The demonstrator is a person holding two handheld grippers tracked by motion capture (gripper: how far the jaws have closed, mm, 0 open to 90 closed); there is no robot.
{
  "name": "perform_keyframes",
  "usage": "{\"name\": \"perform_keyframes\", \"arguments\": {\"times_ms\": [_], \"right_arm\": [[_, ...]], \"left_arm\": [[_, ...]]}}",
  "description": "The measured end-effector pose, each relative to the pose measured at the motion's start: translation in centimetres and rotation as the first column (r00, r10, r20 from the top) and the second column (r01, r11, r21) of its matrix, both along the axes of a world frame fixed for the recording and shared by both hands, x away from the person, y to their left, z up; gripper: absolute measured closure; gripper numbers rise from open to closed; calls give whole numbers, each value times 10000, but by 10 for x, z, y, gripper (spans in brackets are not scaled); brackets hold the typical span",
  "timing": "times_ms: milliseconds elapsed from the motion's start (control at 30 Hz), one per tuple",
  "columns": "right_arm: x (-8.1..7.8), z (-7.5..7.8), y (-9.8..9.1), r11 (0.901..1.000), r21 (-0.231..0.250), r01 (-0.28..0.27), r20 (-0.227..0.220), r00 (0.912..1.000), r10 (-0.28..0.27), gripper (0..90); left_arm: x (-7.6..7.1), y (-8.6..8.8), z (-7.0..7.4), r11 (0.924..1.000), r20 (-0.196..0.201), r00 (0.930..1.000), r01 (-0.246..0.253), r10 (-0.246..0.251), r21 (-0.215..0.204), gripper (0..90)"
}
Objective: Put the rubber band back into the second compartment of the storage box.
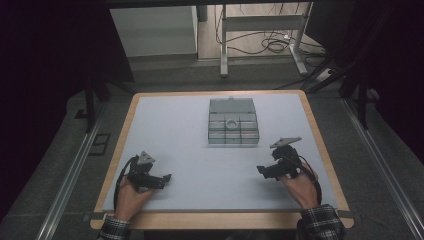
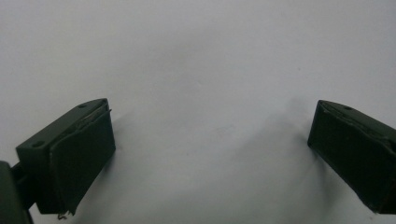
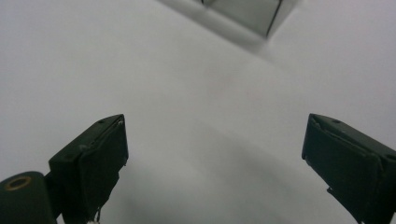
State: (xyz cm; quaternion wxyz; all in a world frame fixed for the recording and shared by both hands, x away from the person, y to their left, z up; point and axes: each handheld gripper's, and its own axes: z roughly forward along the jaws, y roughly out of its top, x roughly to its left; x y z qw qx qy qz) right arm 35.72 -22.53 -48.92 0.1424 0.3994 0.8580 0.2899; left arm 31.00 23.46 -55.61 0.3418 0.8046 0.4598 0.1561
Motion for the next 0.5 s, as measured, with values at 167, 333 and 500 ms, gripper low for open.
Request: {"name": "perform_keyframes", "arguments": {"times_ms": [167, 333, 500], "right_arm": [[-8, -13, -9, 9990, -457, -13, -259, 9997, 1, 62], [-12, -25, -13, 9953, -972, -30, -582, 9983, -27, 51], [-13, -29, -14, 9967, -808, 21, -520, 9986, -63, 33]], "left_arm": [[0, 0, 0, 10000, -2, 10000, 5, -5, 5, 4], [0, 0, 0, 10000, 2, 10000, -10, 10, -11, 4], [0, 0, 0, 10000, -25, 10000, 9, -9, -11, 4]]}}
